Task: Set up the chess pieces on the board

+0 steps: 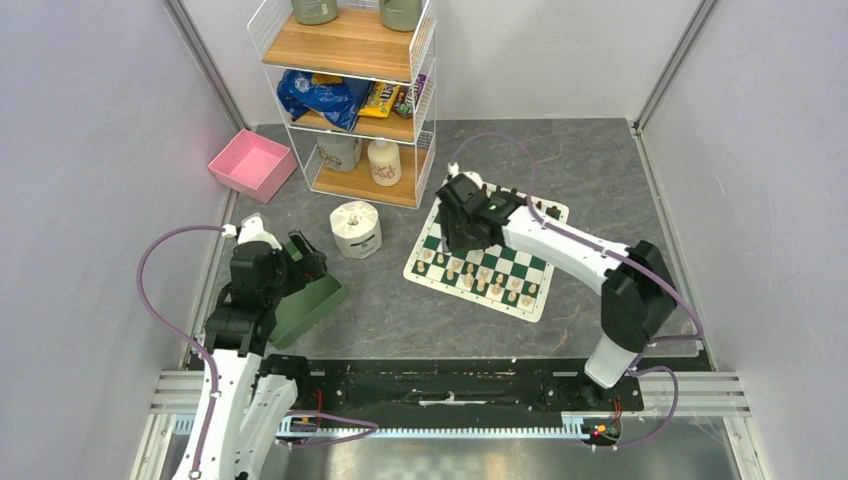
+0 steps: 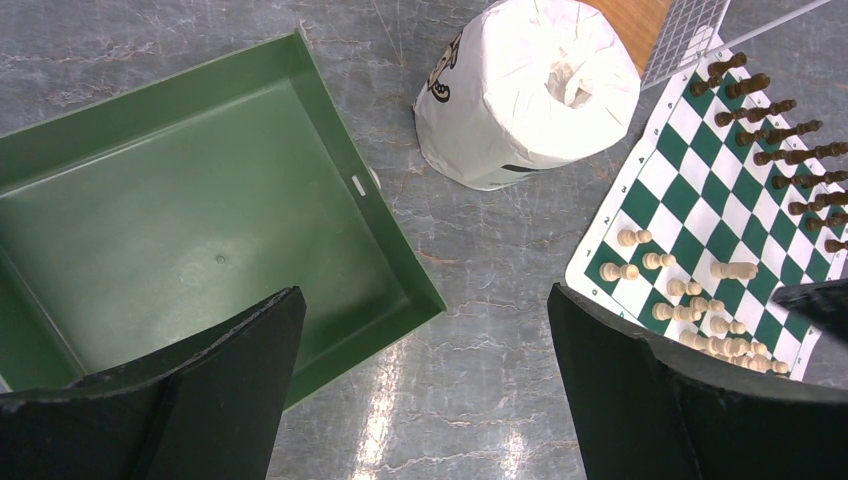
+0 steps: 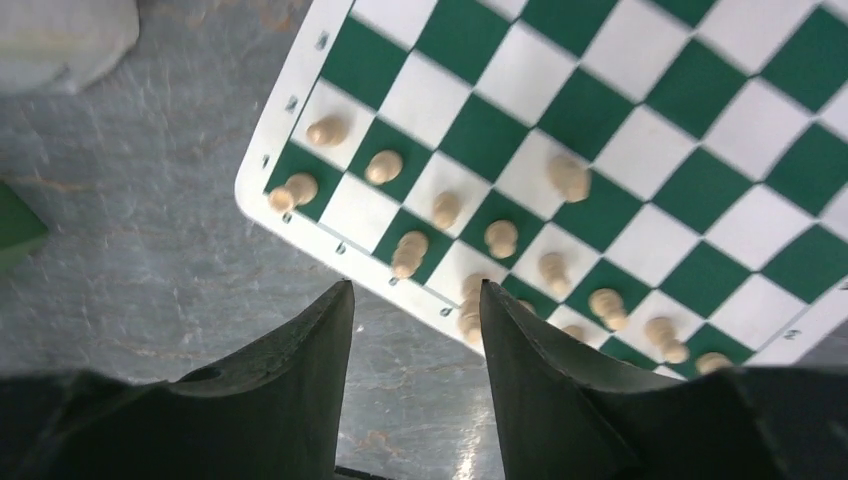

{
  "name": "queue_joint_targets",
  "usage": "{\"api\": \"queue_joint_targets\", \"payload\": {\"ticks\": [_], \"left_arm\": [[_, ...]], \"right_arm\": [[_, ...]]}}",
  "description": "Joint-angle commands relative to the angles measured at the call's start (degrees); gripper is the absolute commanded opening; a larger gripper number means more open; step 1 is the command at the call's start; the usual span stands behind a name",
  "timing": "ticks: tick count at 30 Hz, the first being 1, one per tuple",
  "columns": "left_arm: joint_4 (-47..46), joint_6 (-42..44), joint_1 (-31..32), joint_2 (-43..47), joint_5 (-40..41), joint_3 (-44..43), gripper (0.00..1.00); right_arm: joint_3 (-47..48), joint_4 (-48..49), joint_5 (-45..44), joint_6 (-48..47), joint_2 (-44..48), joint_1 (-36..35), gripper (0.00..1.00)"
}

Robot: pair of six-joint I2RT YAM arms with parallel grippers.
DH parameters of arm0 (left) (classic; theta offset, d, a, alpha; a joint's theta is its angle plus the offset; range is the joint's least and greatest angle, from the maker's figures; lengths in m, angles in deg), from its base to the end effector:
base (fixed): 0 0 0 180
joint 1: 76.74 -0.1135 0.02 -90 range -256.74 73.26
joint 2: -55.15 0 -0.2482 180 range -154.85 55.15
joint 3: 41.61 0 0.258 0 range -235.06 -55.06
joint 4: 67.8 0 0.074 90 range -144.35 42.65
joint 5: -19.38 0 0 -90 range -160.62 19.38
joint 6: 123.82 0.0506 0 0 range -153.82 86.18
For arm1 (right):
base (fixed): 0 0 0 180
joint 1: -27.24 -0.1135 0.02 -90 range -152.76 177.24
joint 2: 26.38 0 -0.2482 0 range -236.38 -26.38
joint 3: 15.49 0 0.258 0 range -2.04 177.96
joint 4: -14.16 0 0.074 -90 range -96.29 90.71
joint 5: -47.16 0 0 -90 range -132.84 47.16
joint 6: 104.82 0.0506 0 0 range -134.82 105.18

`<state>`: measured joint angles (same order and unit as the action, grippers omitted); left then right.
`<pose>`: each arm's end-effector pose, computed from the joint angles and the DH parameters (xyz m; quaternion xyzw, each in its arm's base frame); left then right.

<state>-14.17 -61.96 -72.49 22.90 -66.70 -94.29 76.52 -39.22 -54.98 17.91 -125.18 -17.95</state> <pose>0.1559 -0.0081 0.2678 -0.1979 0.8567 -0.1037 0.4649 0.2722 0.2590 0.2212 -0.0772 0.9582 0.0815 0.2633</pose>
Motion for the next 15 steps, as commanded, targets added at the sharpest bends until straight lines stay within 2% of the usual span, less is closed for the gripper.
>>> {"api": "queue_joint_targets", "payload": {"ticks": [1, 6, 15], "left_arm": [[-1.7, 1.6, 0.1, 0.3, -0.6, -0.1, 0.99], [-1.7, 1.7, 0.1, 0.4, -0.6, -0.1, 0.99], [-1.7, 1.6, 0.1, 0.5, -0.3, 0.0, 0.99]], "right_arm": [[0.5, -1.1, -1.4, -0.7, 2.0, 6.4, 0.58], [-0.3, -1.5, 0.6, -1.7, -2.0, 10.8, 0.60], [2.3, -1.3, -0.6, -4.0, -8.5, 11.7, 0.60]]}}
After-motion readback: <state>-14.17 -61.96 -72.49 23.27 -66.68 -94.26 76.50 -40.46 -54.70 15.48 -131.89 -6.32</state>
